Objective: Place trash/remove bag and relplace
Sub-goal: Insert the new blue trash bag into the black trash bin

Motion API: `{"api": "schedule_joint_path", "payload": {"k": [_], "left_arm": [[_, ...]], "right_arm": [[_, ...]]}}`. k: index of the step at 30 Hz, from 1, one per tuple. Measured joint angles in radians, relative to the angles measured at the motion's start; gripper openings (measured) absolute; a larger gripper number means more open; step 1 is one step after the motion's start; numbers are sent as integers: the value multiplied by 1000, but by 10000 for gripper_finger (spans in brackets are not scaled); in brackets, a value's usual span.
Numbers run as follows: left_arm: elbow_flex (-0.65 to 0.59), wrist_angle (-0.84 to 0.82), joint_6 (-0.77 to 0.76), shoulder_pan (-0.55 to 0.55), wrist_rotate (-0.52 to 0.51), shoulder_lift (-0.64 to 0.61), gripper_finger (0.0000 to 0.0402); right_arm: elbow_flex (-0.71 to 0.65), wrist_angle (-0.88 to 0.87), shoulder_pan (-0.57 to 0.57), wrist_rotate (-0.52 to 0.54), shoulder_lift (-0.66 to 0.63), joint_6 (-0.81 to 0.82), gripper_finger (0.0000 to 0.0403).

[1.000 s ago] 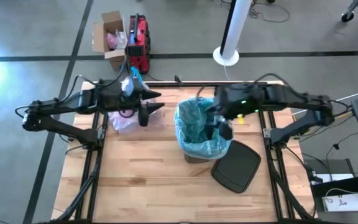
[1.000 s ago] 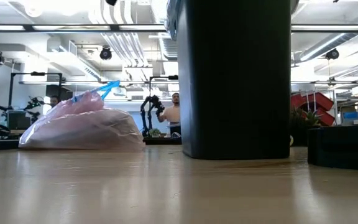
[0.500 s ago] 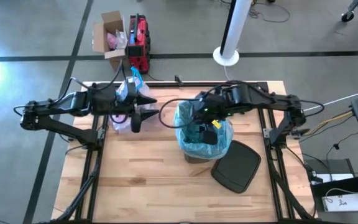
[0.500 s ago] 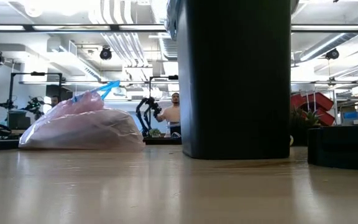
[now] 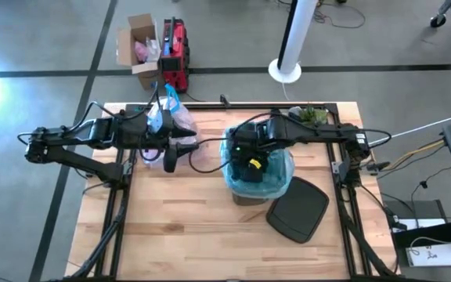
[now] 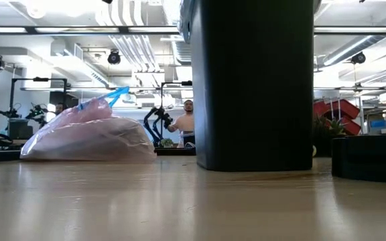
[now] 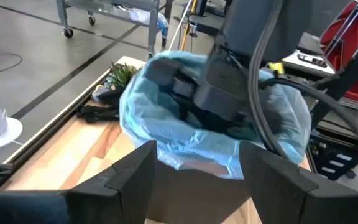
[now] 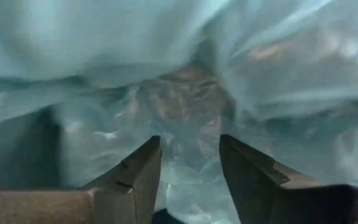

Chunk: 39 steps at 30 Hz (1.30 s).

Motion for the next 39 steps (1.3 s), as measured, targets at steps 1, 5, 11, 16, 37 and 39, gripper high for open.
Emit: {"api": "schedule_joint_path", "payload": {"k": [1,5,11,16,37,39], "left_arm": [[-8,5,-7,-1,0,-7,218],[-34,6,-25,-6,0,-27,225],[-67,16,-41,-8,0,-55,227],[-106,86,-55,-17,0,-59,222],[-232,393,-63,-68,-1,131,211],[-232,398,-68,-78,-1,148,208]], "right_arm": [[-5,32,0,57,-1,-18,161],[1,94,-7,133,-14,-38,186],[23,74,-6,-44,-66,3,218],[21,16,-1,-206,-127,94,237],[-79,-198,286,-58,-379,522,236],[-116,-207,308,-52,-379,549,237]]}}
